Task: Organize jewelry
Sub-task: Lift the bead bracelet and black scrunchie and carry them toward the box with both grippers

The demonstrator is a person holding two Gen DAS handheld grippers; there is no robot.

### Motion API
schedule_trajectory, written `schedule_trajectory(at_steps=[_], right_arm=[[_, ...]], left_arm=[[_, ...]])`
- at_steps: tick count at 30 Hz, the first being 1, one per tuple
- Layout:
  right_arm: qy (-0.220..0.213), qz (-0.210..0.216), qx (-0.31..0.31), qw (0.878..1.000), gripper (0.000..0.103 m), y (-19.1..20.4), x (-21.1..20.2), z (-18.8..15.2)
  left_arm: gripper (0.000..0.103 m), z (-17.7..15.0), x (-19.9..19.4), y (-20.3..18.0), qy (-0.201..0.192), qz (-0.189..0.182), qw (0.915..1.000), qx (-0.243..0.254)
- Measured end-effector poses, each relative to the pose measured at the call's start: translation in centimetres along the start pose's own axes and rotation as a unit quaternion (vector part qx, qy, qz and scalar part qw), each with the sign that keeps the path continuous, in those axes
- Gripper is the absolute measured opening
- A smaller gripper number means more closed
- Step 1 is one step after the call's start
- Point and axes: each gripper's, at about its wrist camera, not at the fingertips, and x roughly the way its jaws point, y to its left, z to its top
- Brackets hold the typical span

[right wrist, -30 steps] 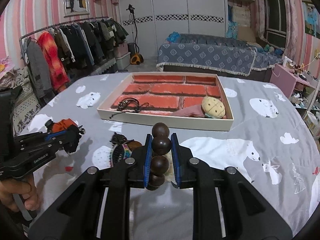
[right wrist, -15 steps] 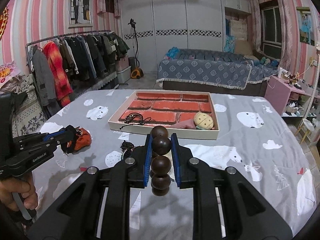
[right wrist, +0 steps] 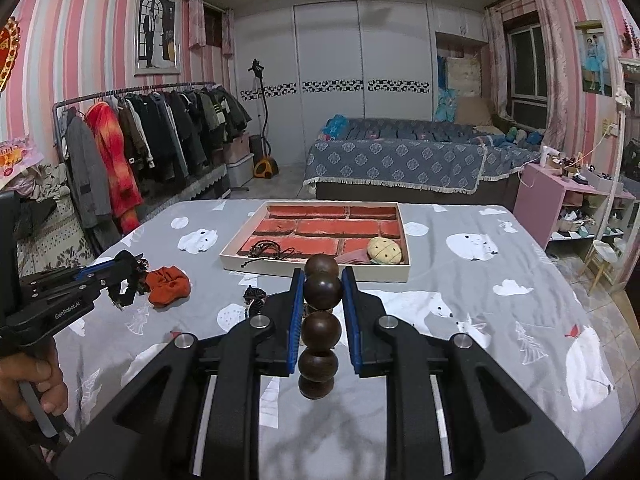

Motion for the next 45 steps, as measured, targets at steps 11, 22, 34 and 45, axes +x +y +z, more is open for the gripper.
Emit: schedule_trajectory(at_steps=[11,22,34,45], right_arm=[[-0.013,-0.005,0.001,1.0,0.019,-0.1,-1.5,0.0],[-0.01,-0.006,0.009,1.0,0.019,-0.9,-1.4,0.4],[-0.005,0.002,0.014,1.0,0.02,-2.0,1.2,1.8],[0.001,0.0,0.015,1.0,0.02,-3.1,7.6,4.8]], left_arm=[[0.01,0.4,-1.2,0.2,-0.012,0.004,0.9999,0.002],[0.01,0.7,-0.7,0.3,-0.009,0.005,0.9999,0.005],[0.01,3.5,2.5,-0.1,-0.012,0.0,0.9998,0.013],[0.01,6.9,8.6,0.3,-0.004,-0.012,0.9999,0.009]])
